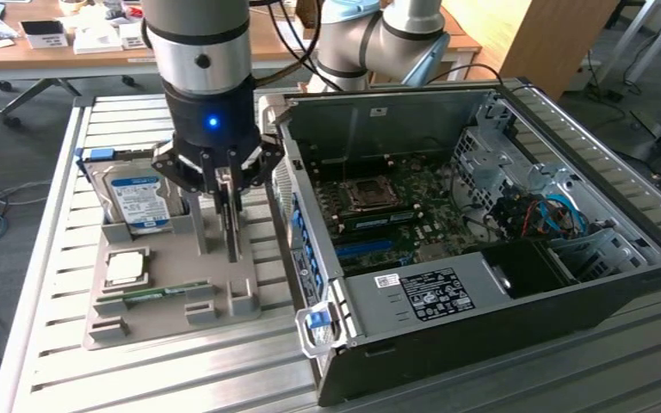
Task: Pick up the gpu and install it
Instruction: 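Pick up the gpu and move the gpu toward the slot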
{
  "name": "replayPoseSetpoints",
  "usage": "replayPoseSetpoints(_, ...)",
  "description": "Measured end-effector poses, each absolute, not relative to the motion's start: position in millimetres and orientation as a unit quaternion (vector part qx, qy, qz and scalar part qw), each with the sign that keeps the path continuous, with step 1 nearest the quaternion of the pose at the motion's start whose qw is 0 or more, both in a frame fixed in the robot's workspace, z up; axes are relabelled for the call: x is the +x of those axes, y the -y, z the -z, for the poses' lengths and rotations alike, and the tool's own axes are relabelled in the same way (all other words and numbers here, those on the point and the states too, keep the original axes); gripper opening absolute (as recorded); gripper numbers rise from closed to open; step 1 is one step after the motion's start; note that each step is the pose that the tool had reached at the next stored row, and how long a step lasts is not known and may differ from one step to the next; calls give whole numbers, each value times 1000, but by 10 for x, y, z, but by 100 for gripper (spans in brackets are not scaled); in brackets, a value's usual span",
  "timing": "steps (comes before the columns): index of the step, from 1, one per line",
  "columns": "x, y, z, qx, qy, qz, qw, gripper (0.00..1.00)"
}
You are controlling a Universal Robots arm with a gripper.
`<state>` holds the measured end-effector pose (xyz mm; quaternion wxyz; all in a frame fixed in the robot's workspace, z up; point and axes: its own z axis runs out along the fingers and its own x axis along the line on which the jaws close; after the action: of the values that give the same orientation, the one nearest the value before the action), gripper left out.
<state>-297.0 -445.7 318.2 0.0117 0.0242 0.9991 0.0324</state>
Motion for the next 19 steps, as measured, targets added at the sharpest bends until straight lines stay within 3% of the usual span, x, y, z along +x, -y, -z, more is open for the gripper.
replayPoseSetpoints(19, -2970, 4457, -3642, 24, -999, -32, 12, 27)
